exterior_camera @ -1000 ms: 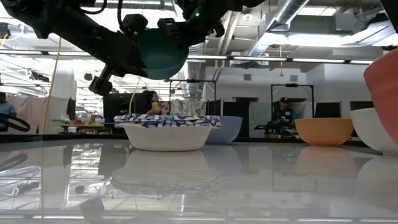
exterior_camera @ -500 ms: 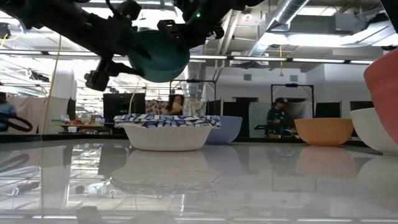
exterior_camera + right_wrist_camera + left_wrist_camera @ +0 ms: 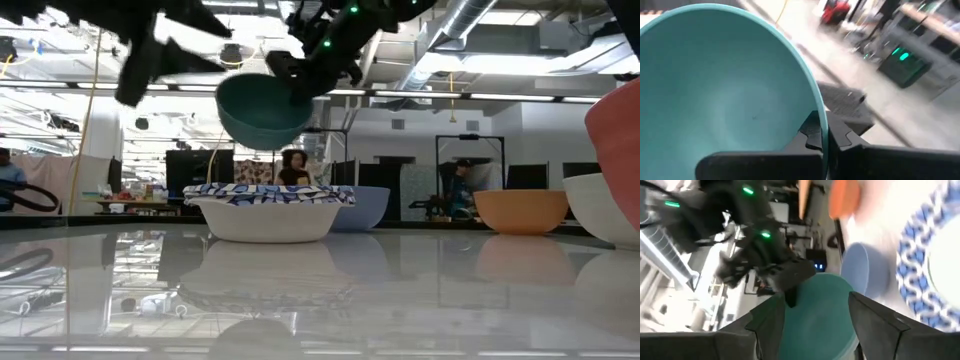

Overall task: Nest bowls inside each other
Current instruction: Stack the green bowl on top of the blue patterned bowl

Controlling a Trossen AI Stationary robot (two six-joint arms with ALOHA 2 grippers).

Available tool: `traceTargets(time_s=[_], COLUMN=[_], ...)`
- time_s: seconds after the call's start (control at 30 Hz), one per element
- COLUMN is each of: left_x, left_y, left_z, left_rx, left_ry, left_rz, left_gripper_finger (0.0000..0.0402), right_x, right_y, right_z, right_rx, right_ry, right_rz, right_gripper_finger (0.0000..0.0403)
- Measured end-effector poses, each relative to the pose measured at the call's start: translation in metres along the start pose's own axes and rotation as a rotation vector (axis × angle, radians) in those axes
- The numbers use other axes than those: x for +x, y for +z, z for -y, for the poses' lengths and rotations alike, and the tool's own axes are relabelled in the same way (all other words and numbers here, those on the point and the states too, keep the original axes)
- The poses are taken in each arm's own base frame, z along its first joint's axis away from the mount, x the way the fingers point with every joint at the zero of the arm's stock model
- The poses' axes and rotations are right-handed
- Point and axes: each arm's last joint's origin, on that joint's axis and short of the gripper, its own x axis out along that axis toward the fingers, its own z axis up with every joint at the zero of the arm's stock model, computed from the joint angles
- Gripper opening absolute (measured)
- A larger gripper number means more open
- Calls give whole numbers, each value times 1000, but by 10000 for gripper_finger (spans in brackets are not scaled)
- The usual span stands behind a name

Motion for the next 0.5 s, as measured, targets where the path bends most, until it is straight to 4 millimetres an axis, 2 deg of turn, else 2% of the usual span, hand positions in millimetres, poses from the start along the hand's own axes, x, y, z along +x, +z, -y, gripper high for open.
traceTargets(time_s=[0.17, 0.3, 0.4, 0.5], left_x=[-20, -36, -48, -58], left_y=[0, -11, -25, -43], left_z=[-24, -50, -72, -92], left_rx=[-205, -420, -613, -791], left_ry=[29, 38, 34, 3], left_rz=[89, 158, 247, 357], left_gripper_finger=[208, 208, 208, 208], right_x=[-7, -23, -34, -42], right_y=[1, 1, 1, 0], right_z=[23, 36, 37, 30], right_rx=[76, 124, 134, 137], right_ry=[170, 311, 354, 426], right_rz=[-118, -228, -277, -309], right_gripper_finger=[6, 6, 6, 6])
